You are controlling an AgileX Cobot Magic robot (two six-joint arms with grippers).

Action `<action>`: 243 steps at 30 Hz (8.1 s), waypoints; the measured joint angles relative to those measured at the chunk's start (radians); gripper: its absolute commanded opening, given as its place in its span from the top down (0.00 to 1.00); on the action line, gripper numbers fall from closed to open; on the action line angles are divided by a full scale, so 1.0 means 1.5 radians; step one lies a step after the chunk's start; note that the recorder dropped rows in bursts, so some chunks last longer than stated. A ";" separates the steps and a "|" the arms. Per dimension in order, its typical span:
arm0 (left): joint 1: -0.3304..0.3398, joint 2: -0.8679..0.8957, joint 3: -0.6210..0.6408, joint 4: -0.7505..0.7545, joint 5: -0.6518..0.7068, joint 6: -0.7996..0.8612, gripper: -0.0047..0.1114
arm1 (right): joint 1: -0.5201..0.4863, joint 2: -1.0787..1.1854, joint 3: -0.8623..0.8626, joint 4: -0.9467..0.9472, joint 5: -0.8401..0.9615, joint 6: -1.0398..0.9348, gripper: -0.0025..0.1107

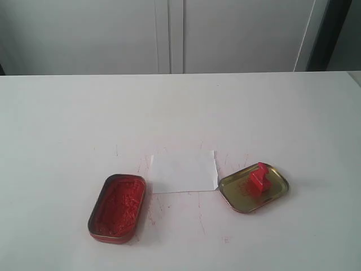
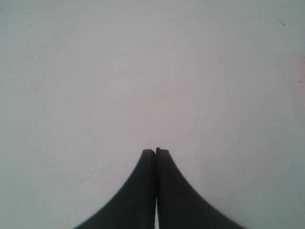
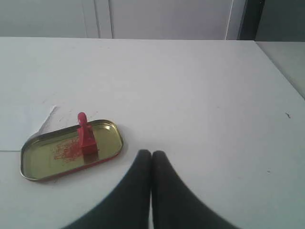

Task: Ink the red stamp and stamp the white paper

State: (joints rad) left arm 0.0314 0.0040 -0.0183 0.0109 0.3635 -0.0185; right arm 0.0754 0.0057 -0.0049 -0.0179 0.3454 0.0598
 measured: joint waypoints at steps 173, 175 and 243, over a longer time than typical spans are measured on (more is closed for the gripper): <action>0.000 0.000 0.000 0.000 0.000 0.000 0.96 | 0.128 1.286 -0.840 0.106 0.368 -0.137 0.76; 0.000 0.000 0.000 0.000 0.000 0.000 0.96 | 0.128 1.288 -0.840 0.106 0.368 -0.137 0.76; 0.000 0.000 0.000 0.000 0.000 0.000 0.96 | 0.520 1.329 -1.130 0.070 0.517 -0.010 0.98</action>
State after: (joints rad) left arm 0.0314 0.0040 -0.0183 0.0109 0.3635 -0.0185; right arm 0.8560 1.9988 -1.6998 0.0868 1.1206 0.0441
